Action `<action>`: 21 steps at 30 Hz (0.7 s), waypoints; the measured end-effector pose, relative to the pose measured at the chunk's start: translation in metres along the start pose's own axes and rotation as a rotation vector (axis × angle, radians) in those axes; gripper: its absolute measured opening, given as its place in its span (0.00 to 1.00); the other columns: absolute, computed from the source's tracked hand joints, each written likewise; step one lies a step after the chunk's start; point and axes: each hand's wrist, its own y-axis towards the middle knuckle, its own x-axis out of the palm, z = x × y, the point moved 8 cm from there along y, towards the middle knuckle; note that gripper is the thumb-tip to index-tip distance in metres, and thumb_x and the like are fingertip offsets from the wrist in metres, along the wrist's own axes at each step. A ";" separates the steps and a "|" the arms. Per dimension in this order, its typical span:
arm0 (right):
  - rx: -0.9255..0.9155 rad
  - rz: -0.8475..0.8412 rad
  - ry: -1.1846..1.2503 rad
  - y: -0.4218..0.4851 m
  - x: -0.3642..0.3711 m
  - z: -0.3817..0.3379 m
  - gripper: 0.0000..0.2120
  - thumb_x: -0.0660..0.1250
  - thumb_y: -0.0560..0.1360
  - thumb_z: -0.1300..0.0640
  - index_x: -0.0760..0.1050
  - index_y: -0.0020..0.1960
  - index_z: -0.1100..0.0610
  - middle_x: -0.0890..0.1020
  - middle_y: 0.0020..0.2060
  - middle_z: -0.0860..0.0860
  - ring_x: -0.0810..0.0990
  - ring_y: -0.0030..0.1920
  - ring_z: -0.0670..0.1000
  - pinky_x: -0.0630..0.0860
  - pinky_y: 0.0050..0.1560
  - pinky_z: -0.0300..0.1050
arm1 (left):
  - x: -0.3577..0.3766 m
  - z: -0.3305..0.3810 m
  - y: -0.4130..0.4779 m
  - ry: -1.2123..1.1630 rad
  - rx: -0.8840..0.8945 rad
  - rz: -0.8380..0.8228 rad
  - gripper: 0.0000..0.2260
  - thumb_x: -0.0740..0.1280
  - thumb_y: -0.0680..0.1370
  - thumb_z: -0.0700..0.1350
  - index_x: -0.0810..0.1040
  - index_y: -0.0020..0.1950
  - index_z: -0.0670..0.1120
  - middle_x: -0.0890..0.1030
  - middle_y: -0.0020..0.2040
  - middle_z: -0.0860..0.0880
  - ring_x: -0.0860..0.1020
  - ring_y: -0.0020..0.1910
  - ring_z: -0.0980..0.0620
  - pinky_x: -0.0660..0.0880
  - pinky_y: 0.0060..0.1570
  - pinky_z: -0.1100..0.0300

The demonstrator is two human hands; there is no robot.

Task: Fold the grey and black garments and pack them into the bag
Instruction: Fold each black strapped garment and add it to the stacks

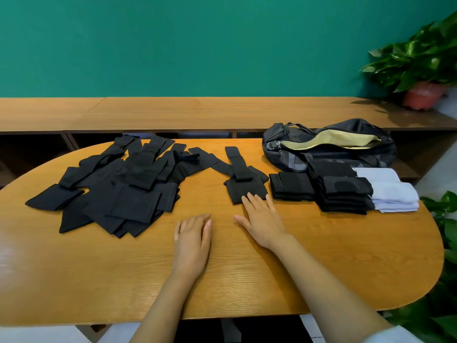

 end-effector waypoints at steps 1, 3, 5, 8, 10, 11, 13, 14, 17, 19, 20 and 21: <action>-0.015 0.028 0.014 -0.004 -0.001 -0.004 0.32 0.45 0.81 0.36 0.54 0.79 0.54 0.59 0.77 0.50 0.54 0.77 0.49 0.40 0.77 0.54 | 0.000 0.000 0.000 -0.002 -0.002 0.004 0.15 0.56 0.83 0.50 0.76 0.65 0.50 0.78 0.61 0.53 0.71 0.64 0.55 0.55 0.74 0.49; -0.077 0.108 0.043 -0.019 -0.004 -0.014 0.32 0.45 0.80 0.36 0.61 0.77 0.52 0.66 0.74 0.48 0.60 0.75 0.46 0.38 0.77 0.53 | 0.000 0.000 0.000 -0.003 0.000 0.005 0.15 0.56 0.83 0.50 0.76 0.65 0.50 0.78 0.60 0.53 0.72 0.64 0.55 0.56 0.73 0.47; -0.136 0.155 0.068 -0.037 -0.005 -0.022 0.31 0.44 0.79 0.35 0.65 0.74 0.50 0.70 0.71 0.46 0.64 0.72 0.44 0.36 0.76 0.52 | 0.001 0.001 0.000 -0.004 0.008 0.002 0.15 0.56 0.83 0.51 0.76 0.65 0.50 0.78 0.60 0.54 0.71 0.64 0.55 0.55 0.74 0.47; -0.183 0.178 0.097 -0.058 -0.002 -0.026 0.31 0.42 0.79 0.35 0.68 0.72 0.48 0.73 0.68 0.43 0.66 0.70 0.42 0.38 0.77 0.51 | 0.003 -0.001 0.000 0.009 0.019 0.003 0.14 0.58 0.83 0.50 0.76 0.65 0.51 0.78 0.60 0.55 0.71 0.63 0.55 0.55 0.74 0.47; -0.186 0.211 0.118 -0.065 -0.003 -0.024 0.29 0.43 0.80 0.36 0.70 0.71 0.47 0.74 0.66 0.43 0.67 0.68 0.41 0.38 0.76 0.48 | 0.004 -0.001 0.000 0.023 0.026 0.000 0.13 0.59 0.82 0.49 0.76 0.65 0.51 0.78 0.60 0.55 0.71 0.63 0.55 0.56 0.73 0.46; -0.176 0.221 0.122 -0.067 -0.003 -0.022 0.28 0.44 0.80 0.36 0.69 0.71 0.47 0.73 0.67 0.43 0.66 0.69 0.41 0.37 0.76 0.47 | 0.004 -0.001 0.001 0.032 0.028 -0.007 0.13 0.60 0.82 0.49 0.76 0.65 0.51 0.77 0.61 0.55 0.71 0.64 0.55 0.55 0.73 0.46; -0.155 0.212 0.101 -0.066 0.000 -0.017 0.31 0.41 0.79 0.36 0.67 0.73 0.47 0.69 0.71 0.44 0.62 0.73 0.43 0.37 0.76 0.47 | 0.007 0.001 0.003 0.059 0.027 -0.041 0.14 0.59 0.82 0.49 0.74 0.67 0.52 0.76 0.64 0.54 0.69 0.66 0.55 0.53 0.74 0.46; -0.141 0.200 0.074 -0.064 0.002 -0.014 0.33 0.38 0.78 0.35 0.66 0.74 0.48 0.67 0.73 0.45 0.61 0.74 0.44 0.37 0.76 0.49 | 0.009 0.003 0.005 0.075 0.020 -0.065 0.15 0.58 0.83 0.49 0.73 0.68 0.52 0.75 0.66 0.54 0.67 0.68 0.55 0.51 0.75 0.45; -0.029 0.221 0.003 -0.060 0.004 0.000 0.36 0.36 0.79 0.35 0.71 0.71 0.51 0.74 0.69 0.47 0.68 0.72 0.48 0.42 0.76 0.52 | 0.011 0.012 0.017 0.123 0.014 -0.116 0.17 0.55 0.84 0.48 0.68 0.72 0.52 0.71 0.70 0.55 0.63 0.72 0.56 0.44 0.76 0.46; 0.062 0.259 -0.018 -0.061 0.001 0.009 0.36 0.37 0.81 0.37 0.78 0.64 0.52 0.80 0.62 0.48 0.76 0.65 0.49 0.47 0.74 0.54 | 0.014 0.022 0.029 0.134 0.037 -0.141 0.18 0.53 0.84 0.48 0.65 0.74 0.52 0.69 0.73 0.54 0.60 0.74 0.55 0.41 0.76 0.46; 0.093 0.276 -0.022 -0.063 0.000 0.012 0.36 0.37 0.81 0.38 0.79 0.63 0.52 0.81 0.60 0.48 0.77 0.63 0.49 0.49 0.73 0.55 | 0.018 0.027 0.034 0.138 0.047 -0.171 0.19 0.51 0.85 0.49 0.63 0.76 0.52 0.67 0.74 0.54 0.57 0.76 0.55 0.39 0.75 0.46; 0.111 0.280 -0.024 -0.064 0.000 0.014 0.36 0.37 0.81 0.38 0.80 0.62 0.53 0.82 0.59 0.49 0.78 0.63 0.49 0.49 0.73 0.55 | 0.023 0.032 0.039 0.142 0.058 -0.212 0.20 0.50 0.85 0.50 0.60 0.77 0.53 0.66 0.75 0.54 0.55 0.77 0.55 0.37 0.75 0.46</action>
